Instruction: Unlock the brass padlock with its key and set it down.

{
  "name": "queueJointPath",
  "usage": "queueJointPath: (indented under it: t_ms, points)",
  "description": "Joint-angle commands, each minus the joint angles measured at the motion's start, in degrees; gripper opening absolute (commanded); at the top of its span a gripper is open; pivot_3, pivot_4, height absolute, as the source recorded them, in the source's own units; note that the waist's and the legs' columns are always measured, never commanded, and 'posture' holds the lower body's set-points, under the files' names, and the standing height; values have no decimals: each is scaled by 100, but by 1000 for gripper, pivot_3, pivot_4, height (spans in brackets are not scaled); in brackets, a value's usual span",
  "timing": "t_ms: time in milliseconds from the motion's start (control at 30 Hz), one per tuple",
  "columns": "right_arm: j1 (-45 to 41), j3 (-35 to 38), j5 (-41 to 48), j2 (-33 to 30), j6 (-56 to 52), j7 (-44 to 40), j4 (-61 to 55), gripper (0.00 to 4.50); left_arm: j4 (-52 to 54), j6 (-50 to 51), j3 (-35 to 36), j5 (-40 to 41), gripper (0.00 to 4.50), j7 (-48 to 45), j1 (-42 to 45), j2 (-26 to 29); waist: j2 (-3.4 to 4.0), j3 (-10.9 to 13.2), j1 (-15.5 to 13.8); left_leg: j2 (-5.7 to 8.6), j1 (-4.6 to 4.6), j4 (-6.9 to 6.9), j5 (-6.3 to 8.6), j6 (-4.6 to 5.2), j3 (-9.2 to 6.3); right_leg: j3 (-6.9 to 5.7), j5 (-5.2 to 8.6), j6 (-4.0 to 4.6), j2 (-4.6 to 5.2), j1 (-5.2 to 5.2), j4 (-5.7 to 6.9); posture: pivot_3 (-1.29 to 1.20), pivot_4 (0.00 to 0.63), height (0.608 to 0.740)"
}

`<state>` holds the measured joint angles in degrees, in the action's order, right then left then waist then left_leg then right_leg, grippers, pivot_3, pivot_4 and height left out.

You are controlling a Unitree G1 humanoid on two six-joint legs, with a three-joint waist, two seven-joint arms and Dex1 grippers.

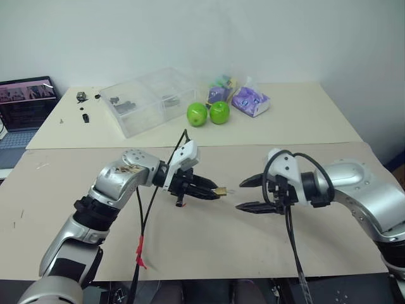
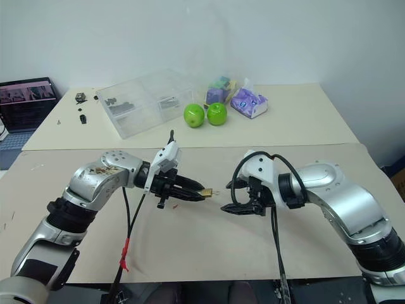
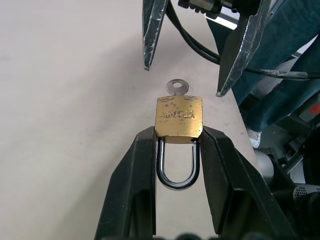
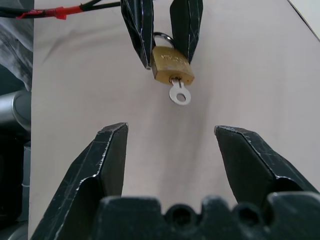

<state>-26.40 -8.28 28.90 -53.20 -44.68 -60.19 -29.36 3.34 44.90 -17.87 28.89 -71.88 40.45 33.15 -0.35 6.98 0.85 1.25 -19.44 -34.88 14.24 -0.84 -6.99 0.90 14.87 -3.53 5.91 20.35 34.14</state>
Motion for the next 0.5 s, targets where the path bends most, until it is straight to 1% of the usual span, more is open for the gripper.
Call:
queueJointPath:
  t_ms: [33, 100, 167, 367, 500]
  points:
    - [-169, 361, -221, 157, 658, 210, -72, 3349, -4, 605, 373, 440, 800, 42, 119, -25, 0, 0, 15, 0, 1, 0, 0, 0, 0, 0, 5, -8, 0, 0, 1, 0, 150, 740]
    - [-228, 315, -308, 201, 789, 238, -65, 3349, -86, 910, 463, 608, 800, 80, 170, -66, 0, 0, 35, -1, 5, 1, 0, 0, 0, 0, 19, -32, 0, 0, 1, 0, 150, 740]
    - [-250, 128, -404, 191, 778, 218, -186, 3349, -277, 909, 381, 521, 800, 30, 161, -62, 0, 0, 28, -2, 6, 1, 0, 0, -1, 0, 21, -35, -3, 1, 3, 0, 150, 740]
    - [-221, -10, -416, 260, 713, 202, -294, 3349, -451, 1363, 451, 741, 800, 51, 246, -170, 1, 0, 18, -2, 1, 0, 0, 0, -1, 1, -1, 2, -4, 0, 7, 0, 150, 740]
    - [-214, -68, -341, 285, 639, 146, -358, 3349, -766, 1894, 826, 1059, 800, 392, 456, -565, 0, 0, -15, 0, -6, -5, 0, 0, -3, -1, -1, 1, -4, -1, 6, 0, 150, 740]
